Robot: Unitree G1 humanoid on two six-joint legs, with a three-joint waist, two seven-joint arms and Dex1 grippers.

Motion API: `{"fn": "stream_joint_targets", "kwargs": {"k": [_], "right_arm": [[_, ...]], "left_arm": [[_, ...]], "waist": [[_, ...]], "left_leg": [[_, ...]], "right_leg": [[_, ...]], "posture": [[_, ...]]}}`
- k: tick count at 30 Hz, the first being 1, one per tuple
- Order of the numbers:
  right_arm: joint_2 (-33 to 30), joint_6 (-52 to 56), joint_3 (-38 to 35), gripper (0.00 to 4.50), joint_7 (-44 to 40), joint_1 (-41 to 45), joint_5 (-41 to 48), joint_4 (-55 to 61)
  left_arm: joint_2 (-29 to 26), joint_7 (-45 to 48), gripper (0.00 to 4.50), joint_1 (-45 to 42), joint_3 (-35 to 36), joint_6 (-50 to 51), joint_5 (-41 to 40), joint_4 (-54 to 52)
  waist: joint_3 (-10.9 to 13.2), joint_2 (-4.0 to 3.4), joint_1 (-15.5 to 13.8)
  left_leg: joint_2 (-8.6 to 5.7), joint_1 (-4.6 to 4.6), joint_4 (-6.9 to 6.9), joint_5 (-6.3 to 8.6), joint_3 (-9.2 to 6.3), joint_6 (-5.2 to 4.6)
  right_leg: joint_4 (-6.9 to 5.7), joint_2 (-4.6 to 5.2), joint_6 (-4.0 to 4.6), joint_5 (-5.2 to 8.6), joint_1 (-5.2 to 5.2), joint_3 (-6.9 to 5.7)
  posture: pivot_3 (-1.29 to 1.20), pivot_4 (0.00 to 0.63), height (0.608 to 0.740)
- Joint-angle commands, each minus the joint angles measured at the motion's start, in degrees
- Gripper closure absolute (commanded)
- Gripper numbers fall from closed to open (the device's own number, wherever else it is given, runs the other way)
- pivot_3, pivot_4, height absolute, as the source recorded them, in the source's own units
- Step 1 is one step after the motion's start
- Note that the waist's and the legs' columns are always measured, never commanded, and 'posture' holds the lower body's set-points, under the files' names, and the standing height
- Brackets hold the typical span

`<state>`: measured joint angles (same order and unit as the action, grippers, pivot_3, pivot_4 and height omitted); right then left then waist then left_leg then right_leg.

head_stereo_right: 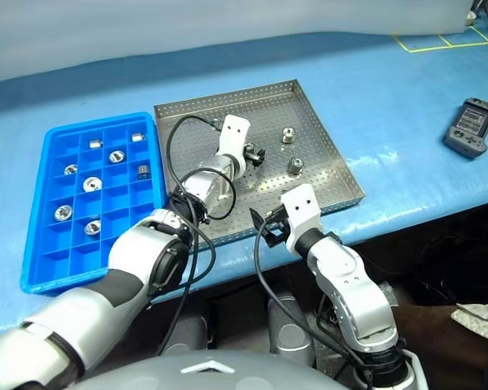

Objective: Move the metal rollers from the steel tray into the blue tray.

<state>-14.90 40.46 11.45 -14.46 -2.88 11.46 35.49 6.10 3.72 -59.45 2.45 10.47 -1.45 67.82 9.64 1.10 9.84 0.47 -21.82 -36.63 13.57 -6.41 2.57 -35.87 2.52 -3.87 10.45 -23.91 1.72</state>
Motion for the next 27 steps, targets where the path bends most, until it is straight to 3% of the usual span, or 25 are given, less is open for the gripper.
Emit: {"fn": "stream_joint_targets", "kwargs": {"k": [1,5,10,18,22,27], "right_arm": [[0.59,-1.51,-0.30,0.00,0.76,-0.38,-0.26,2.68],[0.87,-1.80,-0.23,0.00,1.35,-0.82,-0.36,2.88],[1.15,-1.85,-0.29,0.00,1.57,-1.05,-0.36,2.86],[1.43,-1.56,0.14,0.00,1.01,0.17,0.02,1.59],[1.61,-1.35,1.12,0.00,0.19,0.90,0.27,0.57],[1.56,-1.03,2.84,0.00,-1.39,3.30,0.47,-1.41]], "left_arm": [[0.18,-1.24,0.03,-2.46,1.07,-1.45,-0.16,1.50],[-0.04,-2.54,0.90,-2.36,1.57,-1.34,0.20,2.78],[-0.11,-3.54,2.60,-2.16,2.21,-1.85,0.24,2.86],[-0.64,-1.39,2.68,0.89,2.62,-5.66,-0.99,-4.24],[-1.20,3.05,2.68,12.23,1.49,-8.49,-2.86,-25.89],[-4.52,2.36,2.68,29.94,-0.18,-1.96,-1.61,-58.20]], "waist": [[0.00,0.00,0.76],[0.00,0.00,2.00],[0.00,0.00,3.47],[0.02,0.00,3.91],[0.04,-0.02,3.58],[0.02,-0.06,2.33]], "left_leg": [[0.00,0.00,0.01,0.00,0.00,0.00],[0.00,0.01,0.01,0.00,0.00,0.00],[0.00,0.01,0.01,0.00,-0.01,0.00],[0.00,0.04,0.07,0.00,0.01,0.00],[0.02,0.07,0.23,0.00,0.07,0.01],[0.05,0.09,0.57,-0.02,0.47,0.02]], "right_leg": [[0.00,0.00,-0.02,-0.01,0.00,0.00],[0.00,0.00,-0.04,-0.01,0.00,0.01],[-0.01,0.00,-0.05,-0.02,0.01,0.01],[-0.01,0.01,-0.07,-0.03,0.00,0.03],[-0.02,0.01,-0.07,-0.03,-0.08,0.14],[-0.14,-0.06,-0.06,-0.03,-0.47,0.69]], "posture": [[-0.29,0.150,0.740],[-0.30,0.150,0.740],[-0.30,0.150,0.740],[-0.24,0.150,0.740],[-0.20,0.150,0.740],[-0.12,0.150,0.740]]}}
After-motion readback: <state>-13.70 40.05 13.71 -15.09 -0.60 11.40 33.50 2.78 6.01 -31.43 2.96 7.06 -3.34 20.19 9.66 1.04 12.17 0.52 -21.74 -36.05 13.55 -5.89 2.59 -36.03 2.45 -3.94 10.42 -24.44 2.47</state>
